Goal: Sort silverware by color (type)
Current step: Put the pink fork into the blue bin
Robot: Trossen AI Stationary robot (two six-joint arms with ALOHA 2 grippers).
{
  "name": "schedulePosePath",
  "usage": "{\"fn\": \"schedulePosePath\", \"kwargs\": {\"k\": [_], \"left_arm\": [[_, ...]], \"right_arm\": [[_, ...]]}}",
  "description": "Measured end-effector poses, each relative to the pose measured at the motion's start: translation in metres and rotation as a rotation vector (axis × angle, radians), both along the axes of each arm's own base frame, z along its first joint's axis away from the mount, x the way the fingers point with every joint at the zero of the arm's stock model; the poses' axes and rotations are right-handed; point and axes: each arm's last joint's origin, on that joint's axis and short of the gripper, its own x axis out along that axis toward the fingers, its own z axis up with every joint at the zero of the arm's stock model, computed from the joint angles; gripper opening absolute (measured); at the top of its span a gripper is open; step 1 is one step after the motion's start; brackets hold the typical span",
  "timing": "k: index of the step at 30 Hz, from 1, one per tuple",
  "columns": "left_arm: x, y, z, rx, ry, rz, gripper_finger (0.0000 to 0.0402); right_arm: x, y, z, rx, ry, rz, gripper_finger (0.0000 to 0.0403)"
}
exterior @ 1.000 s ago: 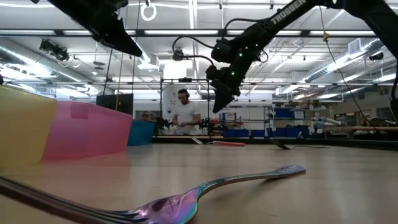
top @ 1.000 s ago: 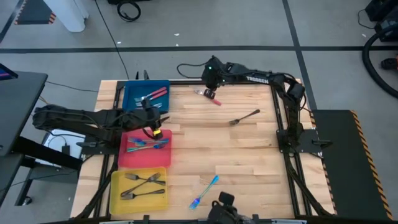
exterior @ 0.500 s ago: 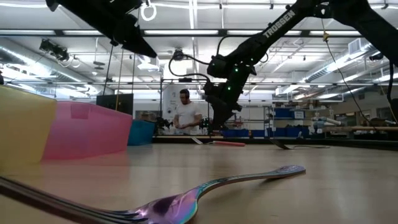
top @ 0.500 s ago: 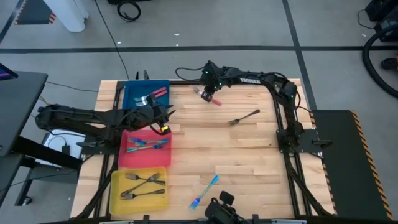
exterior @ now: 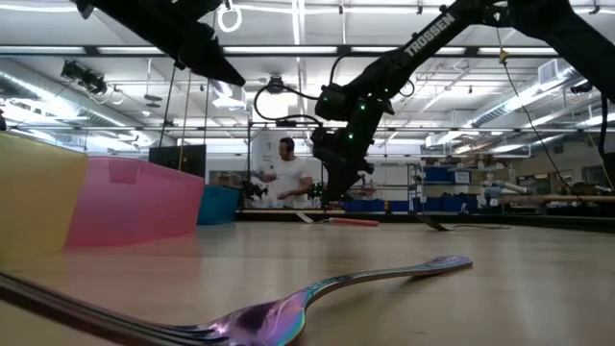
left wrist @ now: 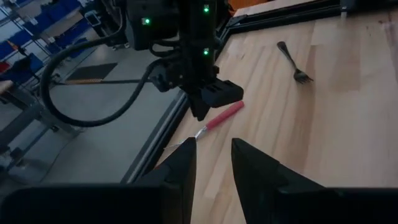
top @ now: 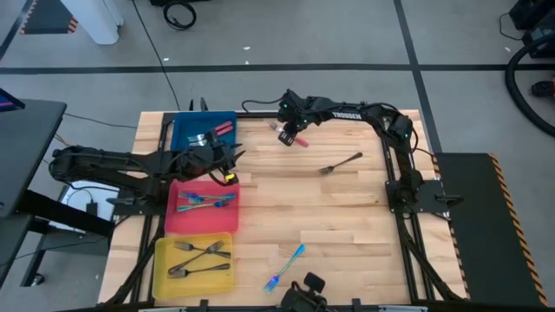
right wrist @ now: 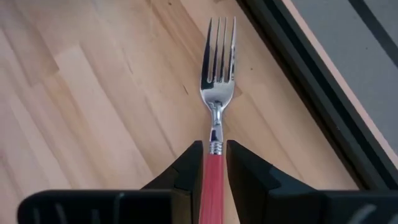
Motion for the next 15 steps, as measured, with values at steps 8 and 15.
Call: {"fn": "schedulePosePath", "kwargs": {"k": [8,15], "left_arm": [[0.002,0.001,0.007,0.032,-0.057,-0.007,0.0103],[0.002,0.007,0.008,0.053,-0.054,0.013,0.0103]], "right_arm": [[0.001,0.004,-0.01,-0.005,0.061,-0.009,0.0078],[-0.002,0.002,-0.012,-0.065,0.128,0.015,0.0081]]}}
